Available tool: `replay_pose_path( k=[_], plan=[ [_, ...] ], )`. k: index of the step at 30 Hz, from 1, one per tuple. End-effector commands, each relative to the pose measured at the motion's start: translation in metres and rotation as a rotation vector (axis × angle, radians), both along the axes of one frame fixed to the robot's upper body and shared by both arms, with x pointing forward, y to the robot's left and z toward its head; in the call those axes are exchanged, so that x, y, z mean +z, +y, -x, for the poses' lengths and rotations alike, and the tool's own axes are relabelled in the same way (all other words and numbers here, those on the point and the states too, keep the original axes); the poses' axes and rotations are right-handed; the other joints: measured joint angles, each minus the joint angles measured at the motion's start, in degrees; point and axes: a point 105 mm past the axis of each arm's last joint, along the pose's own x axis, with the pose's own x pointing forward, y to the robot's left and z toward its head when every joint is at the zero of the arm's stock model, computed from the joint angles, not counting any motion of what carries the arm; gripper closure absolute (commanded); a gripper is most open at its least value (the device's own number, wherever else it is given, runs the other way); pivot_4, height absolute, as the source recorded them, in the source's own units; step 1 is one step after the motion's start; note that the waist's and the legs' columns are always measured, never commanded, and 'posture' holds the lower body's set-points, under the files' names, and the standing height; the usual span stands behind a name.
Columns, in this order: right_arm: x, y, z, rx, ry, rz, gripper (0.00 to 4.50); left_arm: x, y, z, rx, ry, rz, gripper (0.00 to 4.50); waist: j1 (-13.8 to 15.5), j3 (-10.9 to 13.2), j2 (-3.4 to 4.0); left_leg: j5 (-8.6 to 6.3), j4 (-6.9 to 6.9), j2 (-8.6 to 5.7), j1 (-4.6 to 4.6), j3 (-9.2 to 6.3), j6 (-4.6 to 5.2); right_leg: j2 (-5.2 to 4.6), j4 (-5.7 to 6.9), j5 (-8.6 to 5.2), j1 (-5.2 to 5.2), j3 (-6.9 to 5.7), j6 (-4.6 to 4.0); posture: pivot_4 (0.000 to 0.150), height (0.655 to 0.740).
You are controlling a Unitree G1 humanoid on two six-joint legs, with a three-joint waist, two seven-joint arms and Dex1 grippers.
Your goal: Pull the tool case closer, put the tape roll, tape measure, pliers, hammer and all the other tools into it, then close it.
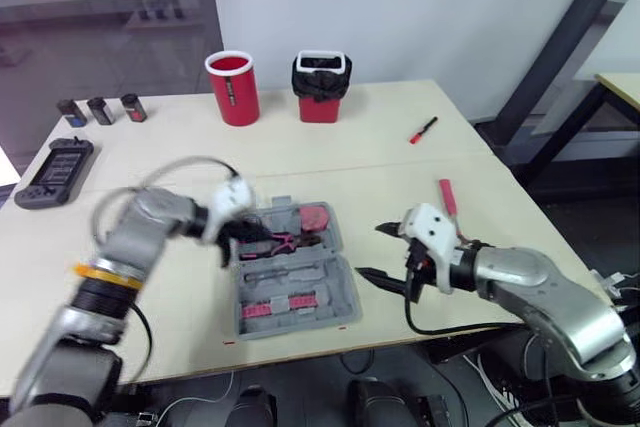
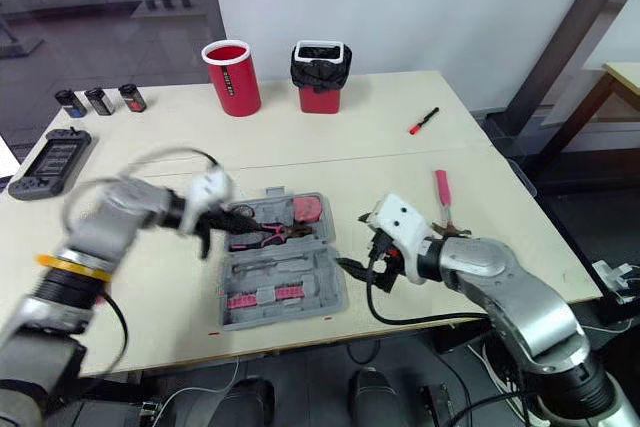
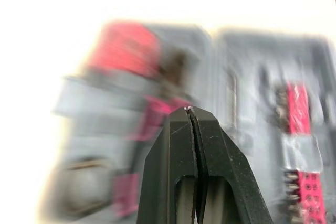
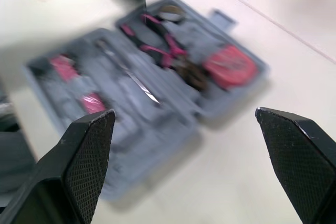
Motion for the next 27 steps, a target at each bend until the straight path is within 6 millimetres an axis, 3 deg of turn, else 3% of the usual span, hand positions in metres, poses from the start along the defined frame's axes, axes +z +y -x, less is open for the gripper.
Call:
replay_pose_path(
  k=[1,3,4,6,7,13,16,19,23,27],
  plan=[
    [0.011,-0.029,-0.004,-0.069,-0.044,0.003,0.00,0.006,0.038,0.015,0.101,0.050,0.068,4.46,0.0,0.0,0.15,-0.08,0.00,0.00,0.04,0.02,0.14,0.00,0.00,-0.05,0.04,0.01,0.05,0.150,0.7387],
    [0.010,-0.042,-0.004,-0.101,-0.041,0.002,0.00,0.002,0.053,0.023,0.152,0.061,0.048,4.46,0.2,0.0,0.18,-0.18,-0.02,0.00,0.07,0.04,0.31,0.00,0.01,-0.12,0.04,0.02,0.08,0.150,0.7387],
    [0.007,-0.056,-0.004,-0.137,-0.034,0.019,0.00,-0.005,0.071,0.030,0.213,0.065,0.029,4.46,0.3,0.0,0.19,-0.20,-0.02,0.00,0.06,0.03,0.35,0.00,0.03,-0.15,0.03,0.01,0.09,0.150,0.7387],
    [0.001,-0.099,-0.002,-0.264,-0.013,0.062,0.00,-0.042,0.139,0.060,0.468,0.112,-0.027,4.46,0.0,0.1,0.23,-0.21,-0.03,0.00,0.00,0.04,0.34,0.01,-0.04,-0.17,0.01,0.01,0.06,0.150,0.7387],
    [-0.001,-0.112,0.000,-0.298,-0.007,0.074,0.00,-0.053,0.158,0.074,0.537,0.124,-0.053,4.46,-0.3,0.1,0.21,-0.30,-0.04,0.00,0.05,0.15,0.49,-0.02,-0.06,-0.22,0.01,0.06,0.00,0.150,0.7387],
    [-0.004,-0.154,0.017,-0.414,0.003,0.083,0.00,-0.091,0.217,0.132,0.800,0.127,-0.102,4.46,0.9,0.2,0.18,-0.44,0.10,0.04,0.06,0.18,0.67,-0.10,-0.04,-0.23,-0.04,-0.01,-0.16,0.150,0.7387],
    [-0.009,-0.181,0.033,-0.476,0.013,0.087,0.00,-0.100,0.247,0.160,0.932,0.093,-0.143,3.67,0.8,0.1,0.24,-0.51,0.12,0.02,0.13,0.23,0.53,-0.28,-0.26,-0.29,-0.11,-0.10,-0.07,0.150,0.7387],
    [-0.002,-0.200,0.043,-0.523,-0.011,0.078,0.00,-0.104,0.261,0.178,0.984,0.084,-0.144,2.14,0.3,0.1,0.25,-0.58,0.10,0.03,0.11,0.31,0.41,-0.39,-0.83,-0.24,-0.07,-0.21,-0.13,0.150,0.7387],
    [-0.001,-0.199,0.045,-0.507,-0.003,0.069,0.00,-0.110,0.258,0.180,0.969,0.087,-0.135,0.07,0.2,0.1,0.16,-0.58,0.11,0.03,0.11,0.59,0.41,-0.56,-0.96,-0.21,0.10,-0.19,-0.17,0.150,0.7387],
    [-0.004,-0.197,0.045,-0.504,0.004,0.064,0.00,-0.115,0.254,0.180,0.951,0.091,-0.138,0.07,0.1,0.1,0.23,-0.56,0.05,0.04,0.11,0.64,0.45,-0.56,-0.93,-0.14,0.05,-0.19,-0.28,0.150,0.7387]
  ],
)
